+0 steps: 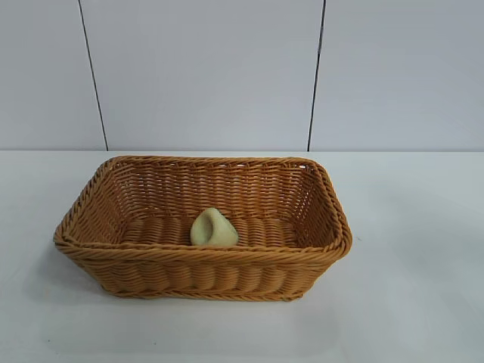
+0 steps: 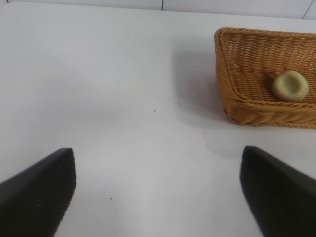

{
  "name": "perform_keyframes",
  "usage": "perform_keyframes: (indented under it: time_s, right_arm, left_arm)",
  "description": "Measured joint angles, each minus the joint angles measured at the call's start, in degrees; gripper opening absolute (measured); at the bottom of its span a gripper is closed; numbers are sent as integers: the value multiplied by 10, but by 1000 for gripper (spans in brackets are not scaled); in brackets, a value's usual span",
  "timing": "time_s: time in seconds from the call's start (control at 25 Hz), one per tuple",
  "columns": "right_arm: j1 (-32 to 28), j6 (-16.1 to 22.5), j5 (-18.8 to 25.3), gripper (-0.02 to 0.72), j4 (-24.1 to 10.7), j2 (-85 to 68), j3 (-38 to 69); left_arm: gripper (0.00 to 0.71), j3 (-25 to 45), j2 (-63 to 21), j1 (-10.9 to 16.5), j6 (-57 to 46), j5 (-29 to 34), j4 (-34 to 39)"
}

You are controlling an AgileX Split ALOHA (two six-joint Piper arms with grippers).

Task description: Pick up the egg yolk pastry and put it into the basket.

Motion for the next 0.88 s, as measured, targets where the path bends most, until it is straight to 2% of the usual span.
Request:
perform_keyframes:
  time_s: [0.72,0.88]
  right_arm:
    - [0,0,2,634,4,-227,10]
    - [0,0,2,634,4,-233,10]
  left_arm:
    - [696,0,0,0,0,0,0]
    - [696,0,0,0,0,0,0]
